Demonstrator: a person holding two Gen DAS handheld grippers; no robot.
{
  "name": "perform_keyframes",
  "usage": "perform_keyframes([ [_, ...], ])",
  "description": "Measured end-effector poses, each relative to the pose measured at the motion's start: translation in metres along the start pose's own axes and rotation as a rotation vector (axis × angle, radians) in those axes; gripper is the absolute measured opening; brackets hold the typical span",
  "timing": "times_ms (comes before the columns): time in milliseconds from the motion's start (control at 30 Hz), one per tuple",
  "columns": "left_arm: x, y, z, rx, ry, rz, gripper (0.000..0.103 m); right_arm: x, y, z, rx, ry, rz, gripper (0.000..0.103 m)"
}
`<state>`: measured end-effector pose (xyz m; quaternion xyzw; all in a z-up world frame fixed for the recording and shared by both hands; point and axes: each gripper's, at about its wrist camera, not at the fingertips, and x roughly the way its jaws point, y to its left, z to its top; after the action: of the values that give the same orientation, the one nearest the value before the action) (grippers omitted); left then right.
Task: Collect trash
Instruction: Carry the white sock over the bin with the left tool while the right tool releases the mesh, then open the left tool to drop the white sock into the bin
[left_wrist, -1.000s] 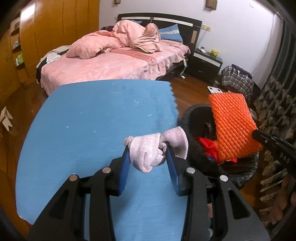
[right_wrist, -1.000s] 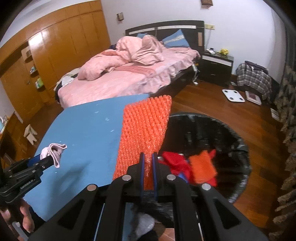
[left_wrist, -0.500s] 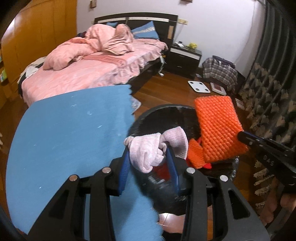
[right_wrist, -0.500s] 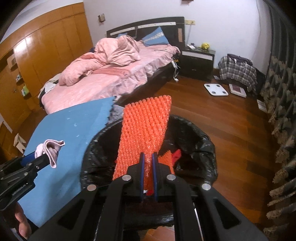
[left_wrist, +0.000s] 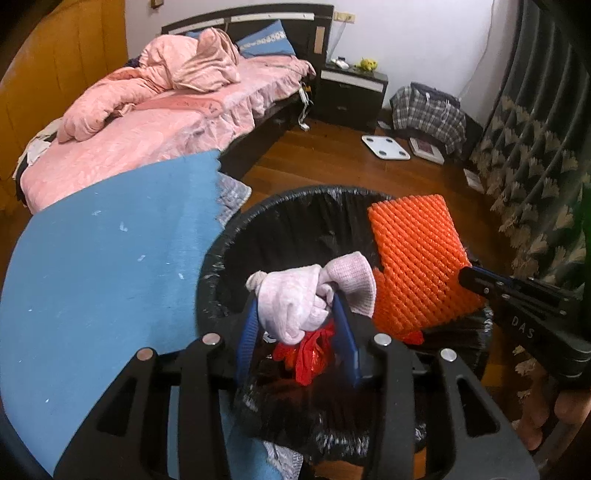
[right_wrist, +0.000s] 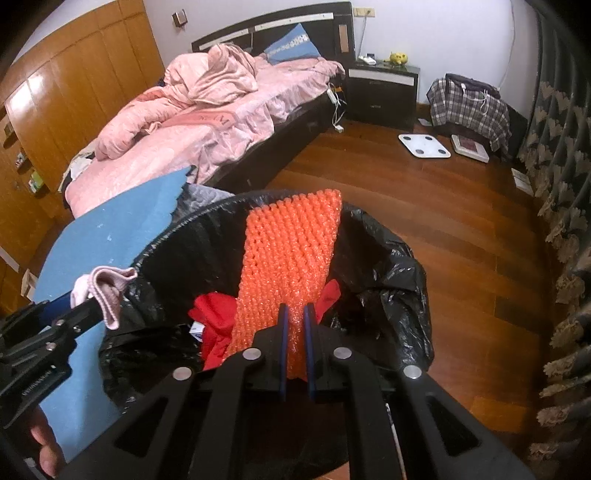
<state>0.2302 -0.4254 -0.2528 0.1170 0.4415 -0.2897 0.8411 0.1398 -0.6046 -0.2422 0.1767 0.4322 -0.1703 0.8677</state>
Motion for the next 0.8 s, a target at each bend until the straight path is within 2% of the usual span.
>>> perform_keyframes([
  [67, 0.011, -0.001, 0.000, -0.001, 0.018, -0.001, 0.050, 0.011, -0.001, -0.003, -0.003, 0.043, -0.001, 0.019],
  [133, 0.013, -0.002, -0.002, 0.002, 0.017, 0.005, 0.060, 0.013, -0.001, -0.008, -0.013, 0.042, -0.017, 0.029],
  [400, 0.007, 0.006, -0.006, 0.000, 0.005, 0.000, 0.063, 0.015, -0.008, -0.022, 0.017, 0.056, -0.021, 0.029],
  [633, -0.024, 0.019, -0.011, -0.020, -0.043, 0.009, 0.067, -0.001, 0.006, -0.024, 0.015, 0.030, -0.004, 0.030],
  [700, -0.038, 0.024, -0.013, -0.027, -0.062, 0.021, 0.072, -0.010, 0.013, -0.024, 0.015, 0.019, 0.004, 0.031],
  [800, -0.055, 0.030, -0.016, -0.034, -0.079, 0.038, 0.079, -0.024, 0.021, -0.025, 0.032, 0.000, 0.016, 0.043],
])
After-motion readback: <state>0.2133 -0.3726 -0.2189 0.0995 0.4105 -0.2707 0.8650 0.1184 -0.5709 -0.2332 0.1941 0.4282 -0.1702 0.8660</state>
